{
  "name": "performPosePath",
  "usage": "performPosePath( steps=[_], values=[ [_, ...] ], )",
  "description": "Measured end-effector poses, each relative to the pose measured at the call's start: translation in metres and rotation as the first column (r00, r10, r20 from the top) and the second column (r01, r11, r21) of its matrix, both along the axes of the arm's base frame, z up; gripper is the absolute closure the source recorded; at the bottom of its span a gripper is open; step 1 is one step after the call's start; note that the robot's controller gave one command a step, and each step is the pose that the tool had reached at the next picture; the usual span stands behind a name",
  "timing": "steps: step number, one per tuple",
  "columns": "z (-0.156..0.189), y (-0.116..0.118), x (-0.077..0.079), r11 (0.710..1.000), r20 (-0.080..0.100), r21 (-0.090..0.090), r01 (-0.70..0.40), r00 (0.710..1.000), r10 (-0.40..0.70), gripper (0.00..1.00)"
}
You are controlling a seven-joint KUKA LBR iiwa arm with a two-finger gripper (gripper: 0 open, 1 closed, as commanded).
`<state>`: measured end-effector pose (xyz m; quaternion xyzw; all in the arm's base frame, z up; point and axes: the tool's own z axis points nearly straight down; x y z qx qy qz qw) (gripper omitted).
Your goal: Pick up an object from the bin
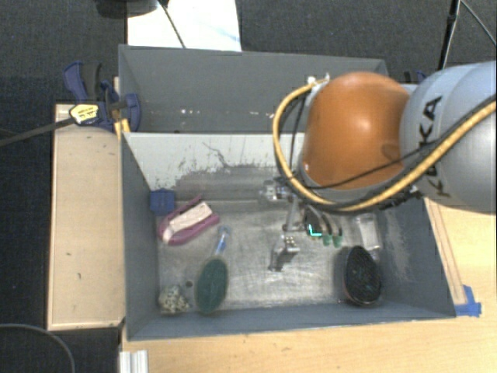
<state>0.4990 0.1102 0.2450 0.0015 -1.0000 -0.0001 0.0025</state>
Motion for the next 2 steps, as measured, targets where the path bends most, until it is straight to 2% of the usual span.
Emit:
performPosePath(
  steps=[1,2],
  values=[
    [-0.159,0.023,-0.02,0.979,0.01,0.001,-0.202,0.979,0.202,0.0],
    [-0.15,0.073,-0.008,0.956,0.013,0.001,-0.293,0.956,0.293,0.0]
  ],
)
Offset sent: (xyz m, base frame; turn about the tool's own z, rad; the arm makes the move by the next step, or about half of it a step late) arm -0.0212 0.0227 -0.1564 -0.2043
